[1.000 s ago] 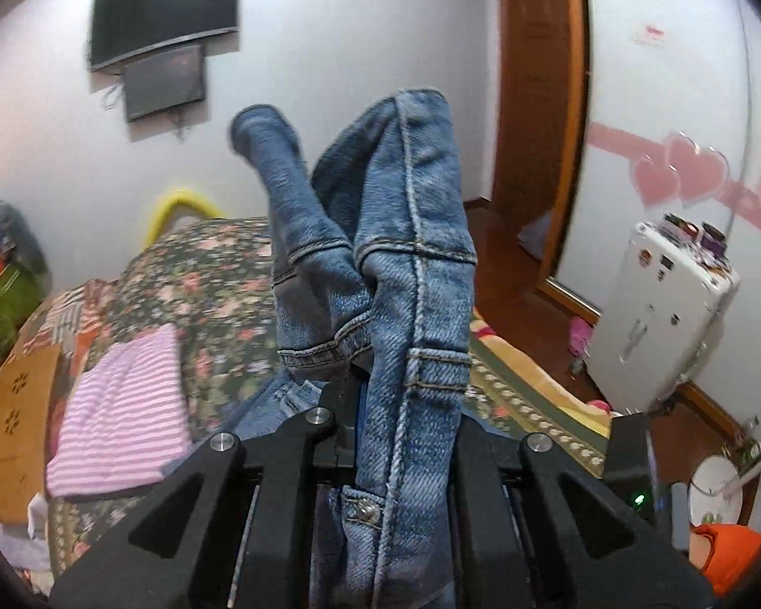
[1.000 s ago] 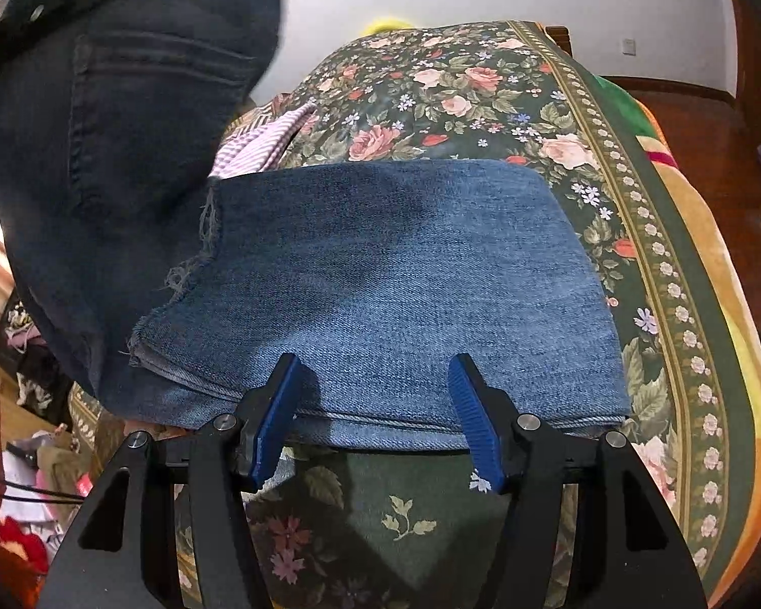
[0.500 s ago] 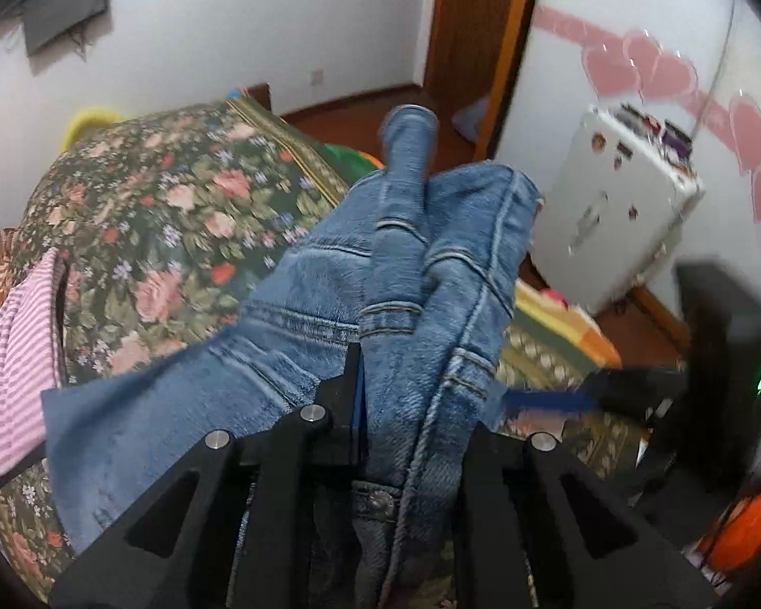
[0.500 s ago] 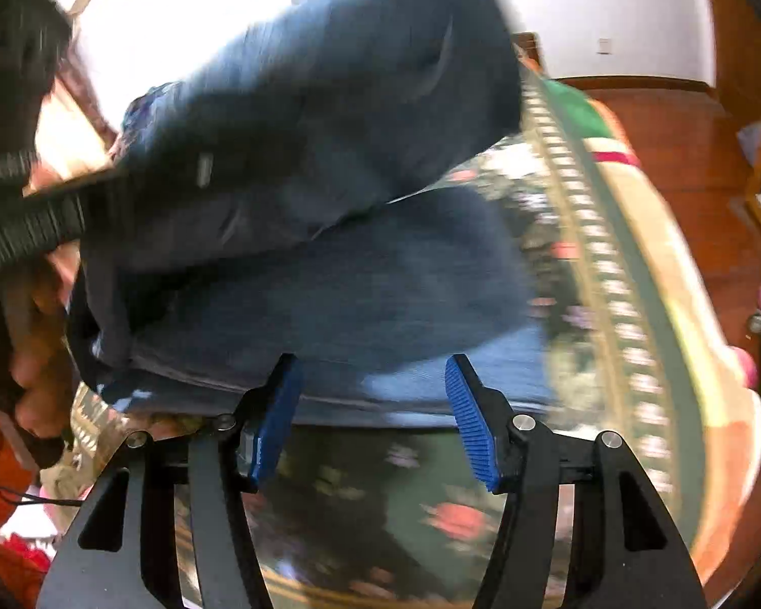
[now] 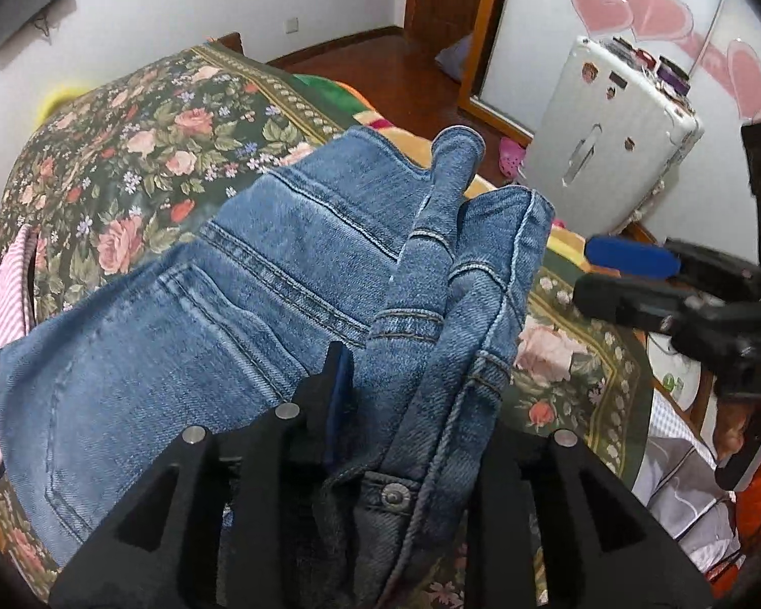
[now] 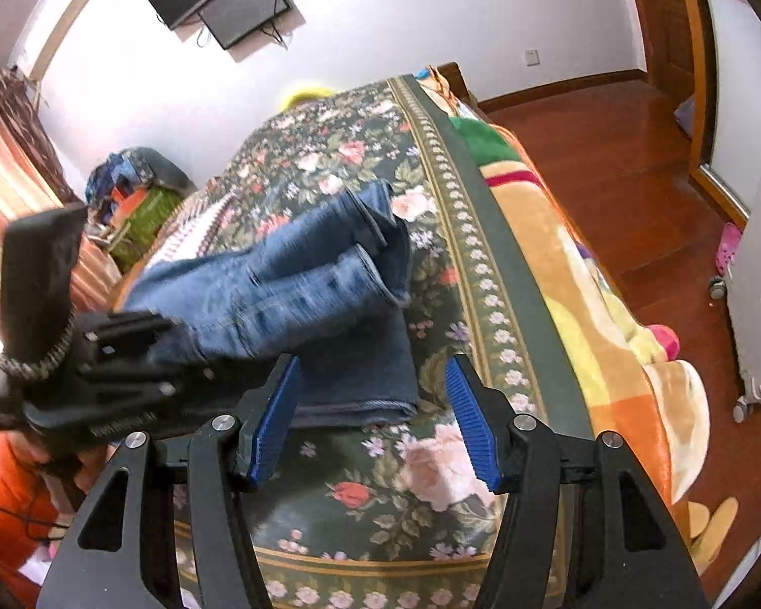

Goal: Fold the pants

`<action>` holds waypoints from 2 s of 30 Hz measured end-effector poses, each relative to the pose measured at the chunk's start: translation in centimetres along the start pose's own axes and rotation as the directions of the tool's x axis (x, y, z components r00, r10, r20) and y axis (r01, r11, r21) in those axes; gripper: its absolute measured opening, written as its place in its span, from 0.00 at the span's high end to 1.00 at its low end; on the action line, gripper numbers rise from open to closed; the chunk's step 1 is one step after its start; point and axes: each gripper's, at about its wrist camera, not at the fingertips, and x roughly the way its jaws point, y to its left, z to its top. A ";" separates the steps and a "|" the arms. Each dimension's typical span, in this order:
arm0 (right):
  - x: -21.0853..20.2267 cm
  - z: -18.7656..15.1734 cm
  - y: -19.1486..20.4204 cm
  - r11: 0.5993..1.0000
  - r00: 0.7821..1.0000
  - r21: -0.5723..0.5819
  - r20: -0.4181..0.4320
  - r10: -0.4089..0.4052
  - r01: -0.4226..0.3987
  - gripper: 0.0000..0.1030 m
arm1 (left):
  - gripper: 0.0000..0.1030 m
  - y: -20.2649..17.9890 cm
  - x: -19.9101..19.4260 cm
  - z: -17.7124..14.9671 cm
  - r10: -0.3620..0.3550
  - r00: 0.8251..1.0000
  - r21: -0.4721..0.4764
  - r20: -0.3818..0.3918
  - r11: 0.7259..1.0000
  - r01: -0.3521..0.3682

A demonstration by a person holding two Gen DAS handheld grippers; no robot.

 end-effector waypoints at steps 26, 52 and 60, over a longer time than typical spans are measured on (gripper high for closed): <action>5.1 -0.2 0.0 0.996 0.995 -0.076 -0.091 -0.048 0.041 0.37 | 0.51 2.9 -6.7 -3.1 -0.104 0.994 -0.109 0.015 0.988 0.105; 8.4 -3.1 5.3 0.995 0.971 -0.094 -0.237 0.016 -0.039 0.36 | 0.30 24.8 0.7 -2.1 0.150 0.987 -0.347 -0.060 0.924 -0.161; 10.8 -0.5 5.3 0.990 0.971 -0.138 -0.237 -0.024 -0.009 0.35 | 0.29 25.1 -1.2 -5.6 0.110 0.993 -0.343 -0.036 0.932 -0.116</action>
